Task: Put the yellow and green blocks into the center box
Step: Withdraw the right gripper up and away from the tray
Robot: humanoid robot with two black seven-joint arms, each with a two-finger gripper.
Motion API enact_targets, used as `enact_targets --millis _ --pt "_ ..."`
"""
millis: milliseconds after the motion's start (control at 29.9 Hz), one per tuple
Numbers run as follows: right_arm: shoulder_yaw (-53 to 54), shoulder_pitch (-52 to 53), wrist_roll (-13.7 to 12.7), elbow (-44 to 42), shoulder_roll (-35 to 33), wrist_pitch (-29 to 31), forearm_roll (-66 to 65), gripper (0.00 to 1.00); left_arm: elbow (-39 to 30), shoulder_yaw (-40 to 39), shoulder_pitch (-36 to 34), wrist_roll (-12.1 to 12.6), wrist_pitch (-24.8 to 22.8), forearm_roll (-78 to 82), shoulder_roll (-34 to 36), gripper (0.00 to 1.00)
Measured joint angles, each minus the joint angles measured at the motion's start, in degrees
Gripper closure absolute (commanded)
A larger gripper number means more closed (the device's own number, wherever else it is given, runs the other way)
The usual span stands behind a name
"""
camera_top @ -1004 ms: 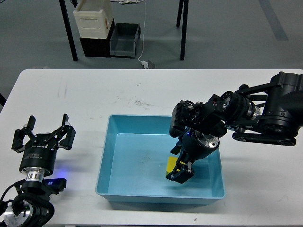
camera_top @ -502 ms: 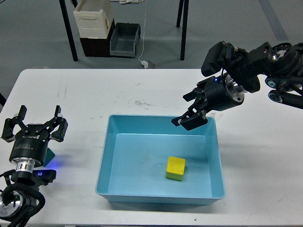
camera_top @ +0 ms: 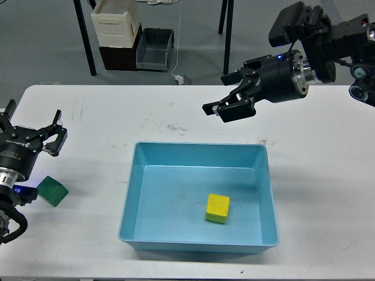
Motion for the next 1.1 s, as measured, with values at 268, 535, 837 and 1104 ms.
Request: enact_targets --millis 268,535,837,1104 --pt "12.79 -12.53 -0.05 -0.29 2.76 -2.60 9.30 0.01 8.12 -0.37 -6.33 2.24 1.24 0.10 4.48 0.00" --pt "27.60 -27.91 -1.94 1.03 4.24 -17.00 24.49 0.01 14.93 -0.11 -12.10 2.13 -1.19 11.54 7.02 0.00" --pt "46.87 -46.83 -9.60 7.80 4.26 -24.74 37.16 0.01 20.01 -0.37 -20.51 -1.30 -5.14 35.93 7.33 0.00" --pt "60.35 -65.08 -10.64 16.31 4.43 -24.34 39.85 0.01 21.09 -0.06 -24.15 -3.18 4.00 50.47 6.97 0.00"
